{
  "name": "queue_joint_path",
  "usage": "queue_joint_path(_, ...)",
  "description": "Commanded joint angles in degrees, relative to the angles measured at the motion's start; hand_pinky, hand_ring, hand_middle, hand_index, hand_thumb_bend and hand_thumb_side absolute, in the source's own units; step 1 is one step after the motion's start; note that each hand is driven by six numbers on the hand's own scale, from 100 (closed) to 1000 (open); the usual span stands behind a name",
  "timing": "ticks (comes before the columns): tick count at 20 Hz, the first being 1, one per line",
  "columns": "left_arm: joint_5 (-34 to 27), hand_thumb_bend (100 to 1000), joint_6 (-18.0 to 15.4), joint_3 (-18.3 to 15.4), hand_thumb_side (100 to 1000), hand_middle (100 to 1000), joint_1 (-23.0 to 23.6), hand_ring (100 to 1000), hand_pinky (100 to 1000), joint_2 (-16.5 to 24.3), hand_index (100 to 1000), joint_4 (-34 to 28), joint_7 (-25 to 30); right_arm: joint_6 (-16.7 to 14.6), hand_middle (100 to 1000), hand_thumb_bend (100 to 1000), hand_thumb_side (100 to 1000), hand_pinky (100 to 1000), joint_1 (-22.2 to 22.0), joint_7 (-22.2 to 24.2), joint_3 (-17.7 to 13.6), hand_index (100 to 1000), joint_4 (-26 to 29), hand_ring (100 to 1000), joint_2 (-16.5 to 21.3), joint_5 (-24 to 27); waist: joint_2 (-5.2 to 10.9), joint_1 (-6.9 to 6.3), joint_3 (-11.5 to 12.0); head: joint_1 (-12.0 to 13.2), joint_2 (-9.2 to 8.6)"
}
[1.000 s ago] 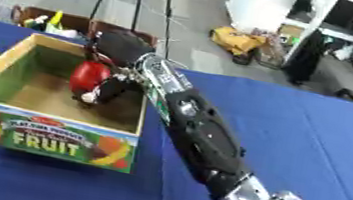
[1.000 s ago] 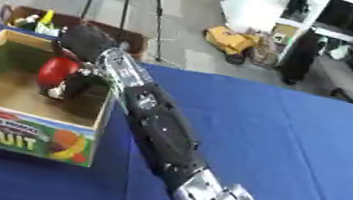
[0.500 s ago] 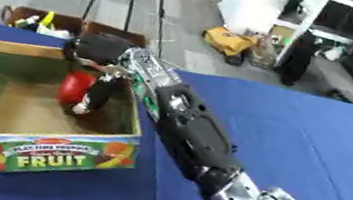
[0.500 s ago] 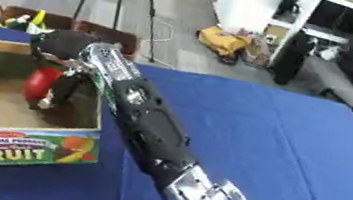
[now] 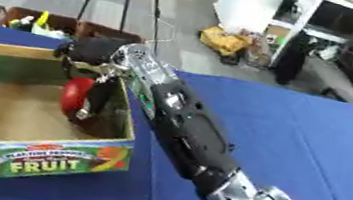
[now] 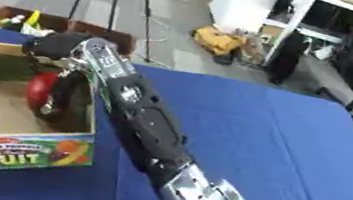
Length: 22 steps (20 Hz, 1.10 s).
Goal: Pick up objects on the table and place them in the box.
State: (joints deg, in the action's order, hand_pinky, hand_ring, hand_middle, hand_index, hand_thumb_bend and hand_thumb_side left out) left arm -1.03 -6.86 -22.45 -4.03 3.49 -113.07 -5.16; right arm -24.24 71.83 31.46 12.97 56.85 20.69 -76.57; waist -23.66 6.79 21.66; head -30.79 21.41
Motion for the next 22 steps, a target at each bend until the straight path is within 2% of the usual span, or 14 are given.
queue_joint_path(1, -0.5, 100, 0.2, 0.0, 816, 427, 0.0, 265, 306, 0.5, 473, -1.0, 0.1, 1.6, 989, 563, 572, 807, 0.8, -1.9, 1.1, 580, 3.0, 990, 0.4, -5.3, 1.12, -0.75, 0.0, -0.4, 0.23)
queue_joint_path(3, -0.6, 100, 0.2, 0.0, 815, 427, 0.0, 265, 306, 0.5, 473, -1.0, 0.2, 2.1, 999, 604, 632, 827, 0.9, -3.2, 1.4, 615, 4.2, 1000, 0.4, -8.3, 1.18, -0.87, -0.1, -0.5, 0.29)
queue_joint_path(5, -0.6, 100, 0.2, 0.0, 815, 426, 0.1, 265, 306, 0.5, 473, -1.0, 0.2, 2.5, 1000, 599, 672, 836, 1.0, -4.6, 1.6, 643, 5.7, 1000, 0.5, -10.9, 1.23, -0.96, -0.1, -0.7, 0.35)
queue_joint_path(11, -0.7, 100, 0.2, 0.0, 815, 426, 0.1, 265, 306, 0.5, 472, -0.9, 0.4, 2.7, 1000, 650, 680, 844, 0.6, -7.1, 1.9, 744, 7.0, 1000, 0.4, -14.3, 1.24, -1.05, -0.3, -1.1, 0.57)
queue_joint_path(15, -0.8, 100, 0.1, -0.1, 810, 425, 0.1, 264, 306, 0.5, 472, -0.9, 0.3, 2.5, 1000, 636, 689, 843, 0.4, -7.3, 1.8, 742, 7.3, 1000, 0.7, -14.0, 1.29, -1.17, -0.4, -1.2, 0.75)
queue_joint_path(17, -0.8, 100, 0.1, 0.0, 816, 425, 0.1, 264, 307, 0.5, 472, -0.9, 0.4, 2.5, 1000, 672, 670, 840, 0.3, -7.1, 1.6, 740, 7.8, 1000, 0.7, -13.1, 1.36, -1.23, -0.5, -1.2, 0.79)
queue_joint_path(22, -0.9, 100, 0.3, -0.1, 817, 425, 0.3, 265, 307, 0.6, 472, -0.8, 0.4, 2.5, 989, 735, 665, 831, 0.0, -5.5, 0.7, 742, 11.4, 999, 1.2, -6.9, 1.84, -1.48, -1.1, -0.6, 1.11)
